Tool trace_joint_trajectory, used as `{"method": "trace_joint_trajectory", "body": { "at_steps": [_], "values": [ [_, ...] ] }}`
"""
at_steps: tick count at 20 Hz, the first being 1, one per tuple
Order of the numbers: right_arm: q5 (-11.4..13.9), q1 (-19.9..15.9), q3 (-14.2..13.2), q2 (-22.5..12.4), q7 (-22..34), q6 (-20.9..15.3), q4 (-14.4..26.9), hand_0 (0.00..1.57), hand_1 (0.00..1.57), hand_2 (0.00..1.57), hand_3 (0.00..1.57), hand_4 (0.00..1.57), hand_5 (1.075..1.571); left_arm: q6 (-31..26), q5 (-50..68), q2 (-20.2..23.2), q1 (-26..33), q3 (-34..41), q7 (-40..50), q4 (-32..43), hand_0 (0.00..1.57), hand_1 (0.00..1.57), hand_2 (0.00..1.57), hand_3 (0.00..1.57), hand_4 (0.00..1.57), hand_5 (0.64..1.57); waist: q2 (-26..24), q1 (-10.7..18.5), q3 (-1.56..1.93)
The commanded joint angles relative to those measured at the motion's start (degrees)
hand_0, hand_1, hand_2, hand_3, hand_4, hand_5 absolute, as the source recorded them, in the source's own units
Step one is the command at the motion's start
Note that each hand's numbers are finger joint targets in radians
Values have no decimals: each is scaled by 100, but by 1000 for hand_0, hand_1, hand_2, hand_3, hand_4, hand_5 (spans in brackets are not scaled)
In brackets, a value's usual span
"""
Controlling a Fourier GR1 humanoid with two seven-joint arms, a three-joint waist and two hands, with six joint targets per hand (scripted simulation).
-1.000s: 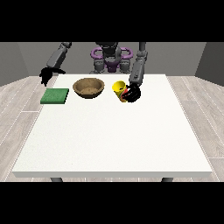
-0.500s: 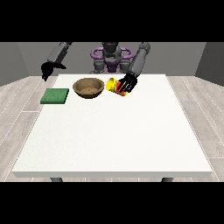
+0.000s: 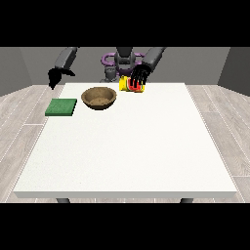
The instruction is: Pick the cup and pour the ball into the bowl, then pick the bowl and place it on the pad
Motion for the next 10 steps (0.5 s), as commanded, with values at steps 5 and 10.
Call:
{"method": "trace_joint_trajectory", "body": {
  "at_steps": [5,10],
  "values": [
    [-130,300,-214,-404,-173,397,422,0,0,198,277,418,1541,-1268,-985,-506,-330,-615,822,-276,520,520,1571,1431,882,1530,-274,318,-15],
    [-100,385,-349,-519,-725,323,731,0,0,292,365,411,1537,-1873,-1525,-542,-734,-937,995,-719,0,0,1571,1517,802,1534,-52,677,-11]
  ]
}}
